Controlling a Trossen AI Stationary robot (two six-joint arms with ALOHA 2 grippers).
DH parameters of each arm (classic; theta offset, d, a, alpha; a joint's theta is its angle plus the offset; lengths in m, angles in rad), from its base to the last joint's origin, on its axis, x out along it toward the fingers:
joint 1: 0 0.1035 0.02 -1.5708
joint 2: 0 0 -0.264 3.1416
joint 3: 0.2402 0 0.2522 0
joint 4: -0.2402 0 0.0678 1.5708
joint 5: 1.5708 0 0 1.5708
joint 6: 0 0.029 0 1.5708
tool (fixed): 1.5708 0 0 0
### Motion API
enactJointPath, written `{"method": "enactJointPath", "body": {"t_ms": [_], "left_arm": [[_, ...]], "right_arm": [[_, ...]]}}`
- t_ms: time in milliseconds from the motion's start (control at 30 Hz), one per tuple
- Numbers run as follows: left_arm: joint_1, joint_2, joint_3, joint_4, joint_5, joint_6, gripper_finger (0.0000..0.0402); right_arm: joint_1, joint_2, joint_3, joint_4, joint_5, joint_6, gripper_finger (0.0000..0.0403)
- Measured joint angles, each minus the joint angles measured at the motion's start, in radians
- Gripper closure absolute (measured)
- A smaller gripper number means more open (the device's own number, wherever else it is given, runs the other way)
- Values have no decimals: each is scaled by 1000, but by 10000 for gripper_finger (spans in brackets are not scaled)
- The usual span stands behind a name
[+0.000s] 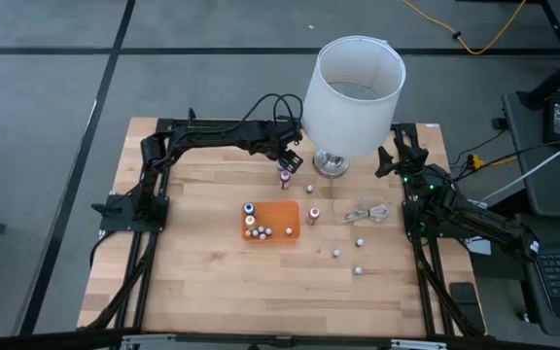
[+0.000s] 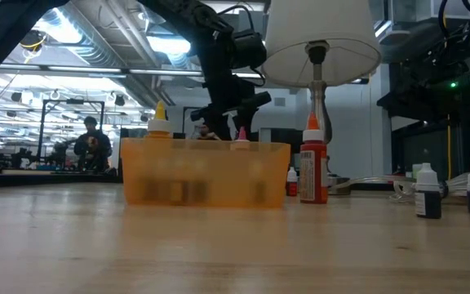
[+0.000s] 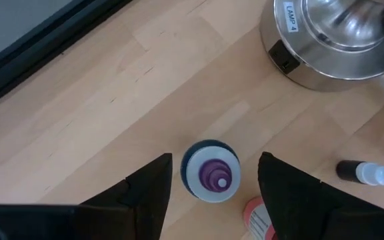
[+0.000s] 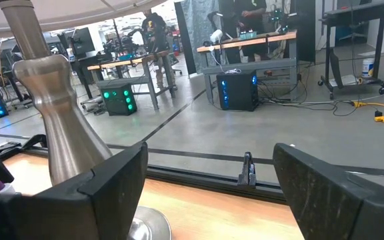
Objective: Pick & Place food coloring
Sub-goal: Put the big purple food coloring bottle into the orange transparent bin
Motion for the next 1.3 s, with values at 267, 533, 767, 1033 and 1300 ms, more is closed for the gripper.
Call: {"method": "enactJointPath", "body": {"t_ms": [267, 533, 767, 1033, 1300], "left_arm": [[0, 0, 0, 10, 0, 2, 189], [0, 0, 0, 10, 26, -6, 195], [0, 0, 0, -4, 26, -7, 229], [0, 0, 0, -34, 35, -6, 267], [0, 0, 0, -33, 35, 0, 281]], "right_arm": [[0, 0, 0, 0, 0, 0, 79], [0, 0, 0, 0, 0, 0, 79], [0, 0, 0, 0, 0, 0, 79], [0, 0, 0, 0, 0, 0, 79], [0, 0, 0, 0, 0, 0, 79]]}}
